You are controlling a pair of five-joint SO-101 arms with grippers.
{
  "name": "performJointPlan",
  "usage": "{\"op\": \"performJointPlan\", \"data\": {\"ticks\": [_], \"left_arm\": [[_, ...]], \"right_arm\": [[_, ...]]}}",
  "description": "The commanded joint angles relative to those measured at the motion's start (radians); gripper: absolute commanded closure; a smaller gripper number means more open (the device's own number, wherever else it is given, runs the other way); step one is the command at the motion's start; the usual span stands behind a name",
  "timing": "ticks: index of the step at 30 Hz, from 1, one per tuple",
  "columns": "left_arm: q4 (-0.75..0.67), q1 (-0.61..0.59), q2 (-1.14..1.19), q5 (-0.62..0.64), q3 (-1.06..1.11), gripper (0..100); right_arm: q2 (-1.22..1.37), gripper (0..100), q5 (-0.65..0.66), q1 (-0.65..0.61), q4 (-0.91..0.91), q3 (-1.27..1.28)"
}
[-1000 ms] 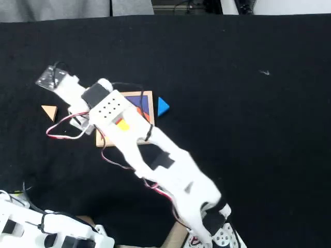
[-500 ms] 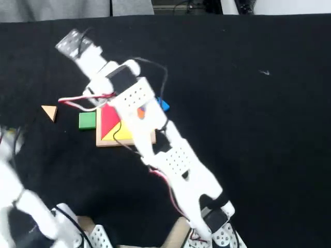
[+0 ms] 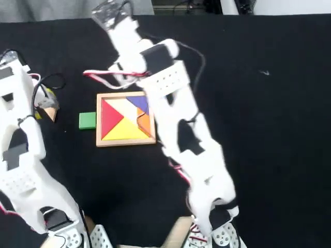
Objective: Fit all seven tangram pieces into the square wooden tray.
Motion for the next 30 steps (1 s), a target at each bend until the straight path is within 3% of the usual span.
{"op": "performJointPlan", "data": {"ticks": [1, 10, 16, 30], "left_arm": [[0.029, 0.012, 0.084, 0.046, -0.176, 74], [0.021, 0.016, 0.161, 0.046, -0.291, 77], [0.005, 0.025, 0.241, 0.054, -0.344, 77], [-0.002, 0.042, 0.256, 0.133, -0.343, 76]], "right_arm": [[-0.265, 85.8, 0.000, 0.034, 0.035, 0.236], [-0.633, 85.8, 0.002, 0.041, 0.026, 0.840], [-0.763, 85.8, -0.006, 0.043, -0.129, 1.150], [-0.846, 85.8, -0.008, 0.043, -0.371, 1.483]]}}
